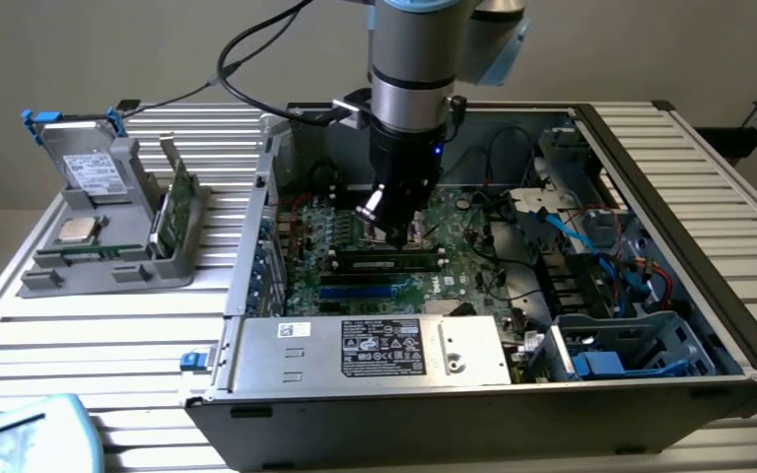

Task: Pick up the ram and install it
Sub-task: 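Press down the ram until it locks into place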

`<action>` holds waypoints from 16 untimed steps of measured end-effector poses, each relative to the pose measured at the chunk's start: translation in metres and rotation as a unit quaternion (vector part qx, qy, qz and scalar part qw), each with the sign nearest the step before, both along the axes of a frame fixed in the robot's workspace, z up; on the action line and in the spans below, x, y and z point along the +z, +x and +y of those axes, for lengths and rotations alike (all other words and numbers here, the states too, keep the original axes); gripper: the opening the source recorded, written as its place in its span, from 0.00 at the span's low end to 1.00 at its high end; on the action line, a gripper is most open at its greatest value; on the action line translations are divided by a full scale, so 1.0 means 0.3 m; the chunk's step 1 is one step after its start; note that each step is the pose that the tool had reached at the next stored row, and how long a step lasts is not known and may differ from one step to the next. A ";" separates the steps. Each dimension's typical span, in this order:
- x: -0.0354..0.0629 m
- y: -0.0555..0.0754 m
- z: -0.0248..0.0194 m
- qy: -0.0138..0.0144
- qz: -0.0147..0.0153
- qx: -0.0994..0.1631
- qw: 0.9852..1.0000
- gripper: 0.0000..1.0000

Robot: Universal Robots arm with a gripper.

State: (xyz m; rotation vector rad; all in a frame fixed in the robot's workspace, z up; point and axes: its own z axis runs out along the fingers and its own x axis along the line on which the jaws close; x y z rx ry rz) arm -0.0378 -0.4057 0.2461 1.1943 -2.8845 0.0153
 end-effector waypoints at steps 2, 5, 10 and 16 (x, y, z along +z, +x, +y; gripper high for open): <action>0.000 0.000 0.000 0.000 0.000 -0.015 1.000 0.11; 0.000 0.000 0.000 0.000 0.000 -0.037 0.999 0.11; 0.000 0.000 0.000 0.000 0.000 -0.074 0.997 0.11; 0.001 0.000 0.000 0.000 0.000 -0.119 0.993 0.11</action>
